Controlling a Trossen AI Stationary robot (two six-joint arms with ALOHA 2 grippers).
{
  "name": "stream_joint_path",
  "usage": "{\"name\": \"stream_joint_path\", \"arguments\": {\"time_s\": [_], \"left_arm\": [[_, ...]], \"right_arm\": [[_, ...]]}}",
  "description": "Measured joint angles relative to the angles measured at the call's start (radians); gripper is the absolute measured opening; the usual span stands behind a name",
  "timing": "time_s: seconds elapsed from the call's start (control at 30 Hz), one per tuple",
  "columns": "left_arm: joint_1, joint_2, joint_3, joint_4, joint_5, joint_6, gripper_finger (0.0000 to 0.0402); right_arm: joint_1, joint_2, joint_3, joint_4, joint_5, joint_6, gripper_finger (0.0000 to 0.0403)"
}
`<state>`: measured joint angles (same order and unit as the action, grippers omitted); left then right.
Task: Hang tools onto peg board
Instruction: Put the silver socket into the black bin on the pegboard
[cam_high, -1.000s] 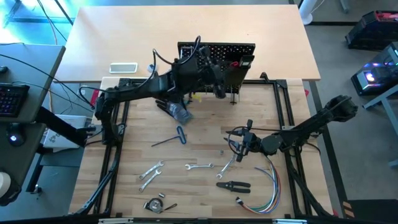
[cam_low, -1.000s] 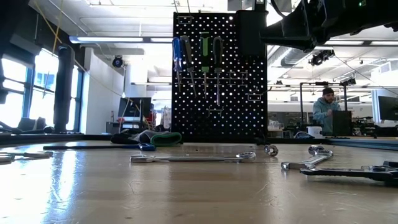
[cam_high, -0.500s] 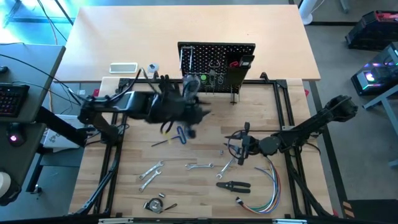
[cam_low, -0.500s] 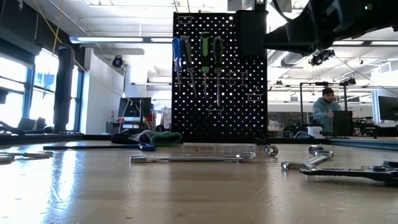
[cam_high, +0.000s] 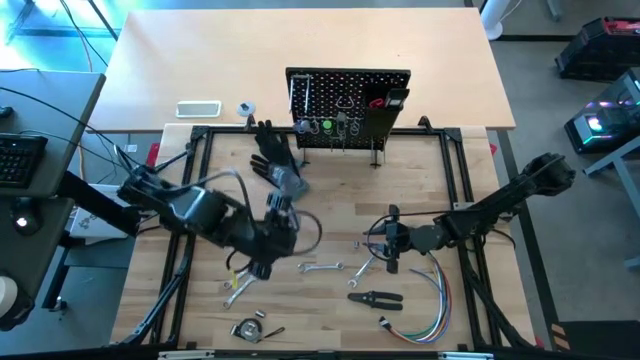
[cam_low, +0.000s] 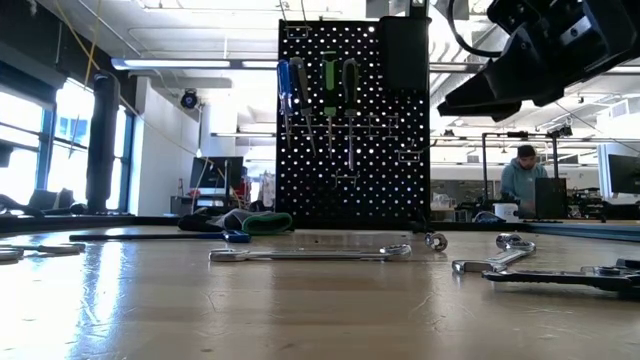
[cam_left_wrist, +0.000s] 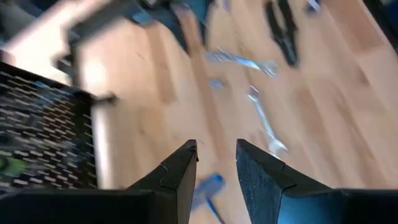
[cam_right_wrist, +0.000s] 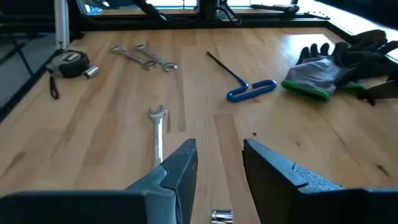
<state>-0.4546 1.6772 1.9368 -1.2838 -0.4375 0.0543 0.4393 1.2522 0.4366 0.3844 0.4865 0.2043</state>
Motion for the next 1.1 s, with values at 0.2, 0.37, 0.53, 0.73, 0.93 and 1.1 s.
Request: {"name": "stream_joint_path", "arguments": {"time_s": [0.2,0.37,0.53,0.73,0.93,1.1], "left_arm": [[-0.041,0.000,-0.178,0.006,0.028,-0.077,0.0106],[-0.018,-0.005,-0.405,0.174,-0.015,-0.067,0.0106],[0.052,-0.007,-0.639,0.470,-0.011,-0.051,0.0106],[0.143,-0.003,-0.911,1.037,0.125,0.002,0.0106],[0.241,0.037,-1.085,1.491,0.308,0.031,0.0107],[0.294,0.144,-1.098,1.690,0.366,0.035,0.0130]], "right_arm": [[0.000,0.000,0.000,0.001,-0.079,0.005,0.0126],[0.000,0.000,0.000,0.000,-0.119,0.022,0.0127],[0.022,0.005,0.000,0.000,-0.130,0.029,0.0127],[0.055,0.057,0.000,-0.019,-0.131,0.088,0.0127],[0.061,0.142,0.000,-0.021,-0.123,0.157,0.0127],[0.057,0.190,0.001,0.028,-0.101,0.162,0.0150]]}}
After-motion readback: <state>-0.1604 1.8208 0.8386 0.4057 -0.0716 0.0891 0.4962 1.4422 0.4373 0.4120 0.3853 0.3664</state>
